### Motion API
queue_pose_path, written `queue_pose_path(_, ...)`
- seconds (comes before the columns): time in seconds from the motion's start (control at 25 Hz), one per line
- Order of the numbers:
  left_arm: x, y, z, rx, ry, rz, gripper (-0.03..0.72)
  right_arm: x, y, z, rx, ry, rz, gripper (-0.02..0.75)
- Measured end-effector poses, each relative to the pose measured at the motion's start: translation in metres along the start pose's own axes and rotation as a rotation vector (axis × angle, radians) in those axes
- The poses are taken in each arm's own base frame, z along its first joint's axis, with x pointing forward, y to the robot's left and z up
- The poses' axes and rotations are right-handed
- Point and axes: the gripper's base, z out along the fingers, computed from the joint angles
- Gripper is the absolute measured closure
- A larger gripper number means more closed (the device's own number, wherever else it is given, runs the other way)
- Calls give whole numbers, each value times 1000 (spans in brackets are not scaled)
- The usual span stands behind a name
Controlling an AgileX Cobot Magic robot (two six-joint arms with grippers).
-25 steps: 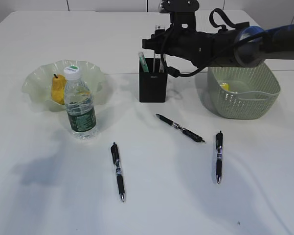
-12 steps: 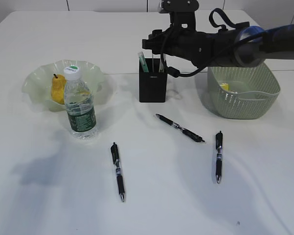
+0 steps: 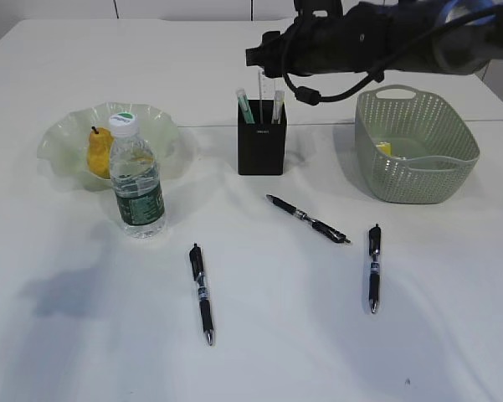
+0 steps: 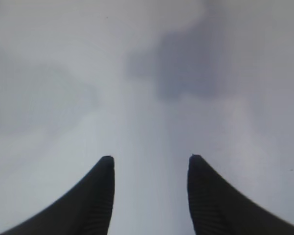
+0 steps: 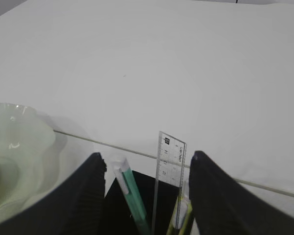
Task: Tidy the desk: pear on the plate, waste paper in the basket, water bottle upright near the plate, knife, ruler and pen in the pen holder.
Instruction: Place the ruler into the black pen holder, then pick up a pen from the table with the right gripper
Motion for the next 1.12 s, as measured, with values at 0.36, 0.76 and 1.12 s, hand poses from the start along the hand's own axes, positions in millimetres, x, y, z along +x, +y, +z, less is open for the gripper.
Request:
queue_pose_path(0.36,0,0,0,0,2,0,347,-54,8,-78,-53,155,-97,328)
queue_pose_path(0.76,0,0,0,0,5,0,348,-72,6,-148,-35,390,-168,328)
queue_pose_path(1.12,1,0,0,0,7,0,347,-66,-2,-176,76,569,-90,328)
